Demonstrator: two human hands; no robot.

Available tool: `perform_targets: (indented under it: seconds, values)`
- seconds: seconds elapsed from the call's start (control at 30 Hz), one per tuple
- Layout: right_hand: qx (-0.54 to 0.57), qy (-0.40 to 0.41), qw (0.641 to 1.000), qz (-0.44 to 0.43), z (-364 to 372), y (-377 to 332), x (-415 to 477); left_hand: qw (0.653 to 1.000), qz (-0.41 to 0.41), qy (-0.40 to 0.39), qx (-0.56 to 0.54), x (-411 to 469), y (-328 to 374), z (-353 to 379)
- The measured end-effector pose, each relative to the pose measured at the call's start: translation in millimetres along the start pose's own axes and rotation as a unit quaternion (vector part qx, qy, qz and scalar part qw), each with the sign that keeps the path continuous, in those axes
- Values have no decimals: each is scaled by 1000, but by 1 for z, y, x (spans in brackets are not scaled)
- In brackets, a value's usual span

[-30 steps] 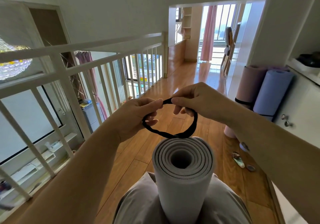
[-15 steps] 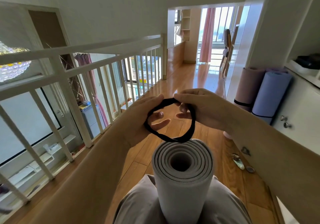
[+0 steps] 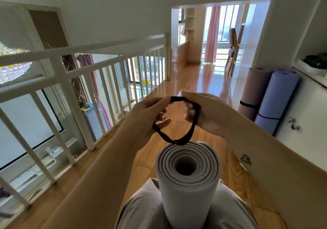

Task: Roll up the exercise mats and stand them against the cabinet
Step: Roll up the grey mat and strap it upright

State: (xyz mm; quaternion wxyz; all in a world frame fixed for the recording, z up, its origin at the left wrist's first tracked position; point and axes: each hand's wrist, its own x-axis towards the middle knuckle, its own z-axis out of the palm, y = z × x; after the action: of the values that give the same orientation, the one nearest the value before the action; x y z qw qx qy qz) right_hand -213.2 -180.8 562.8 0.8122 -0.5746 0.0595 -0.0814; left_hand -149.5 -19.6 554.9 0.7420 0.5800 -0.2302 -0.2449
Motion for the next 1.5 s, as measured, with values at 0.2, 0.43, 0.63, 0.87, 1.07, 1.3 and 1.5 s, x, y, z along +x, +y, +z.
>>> perform_targets:
  seconds: [0.2, 0.43, 0.63, 0.87, 1.07, 1.3, 1.5]
  values:
    - [58, -55, 995, 54, 6, 8, -3, 957, -112, -105, -247, -2, -4, 4]
    - [131, -53, 987, 77, 1, 7, 1, 884, -144, -215, -391, -3, -15, -9]
    - [194, -14, 977, 89, -11, 11, 2, 921, -47, -69, -380, -12, -24, -15]
    - [284, 0, 953, 101, -17, 31, -2, 850, 0, 50, -525, -6, -33, -25]
    - [340, -5, 940, 26, -10, 31, -10, 852, 5, 50, -521, 3, -40, -33]
    - [121, -104, 987, -23, -26, 4, -9, 965, -68, -250, -32, 4, -26, -54]
    - [-734, -204, 648, -1, 3, -17, -11, 718, -137, -248, 636, -1, 20, -29]
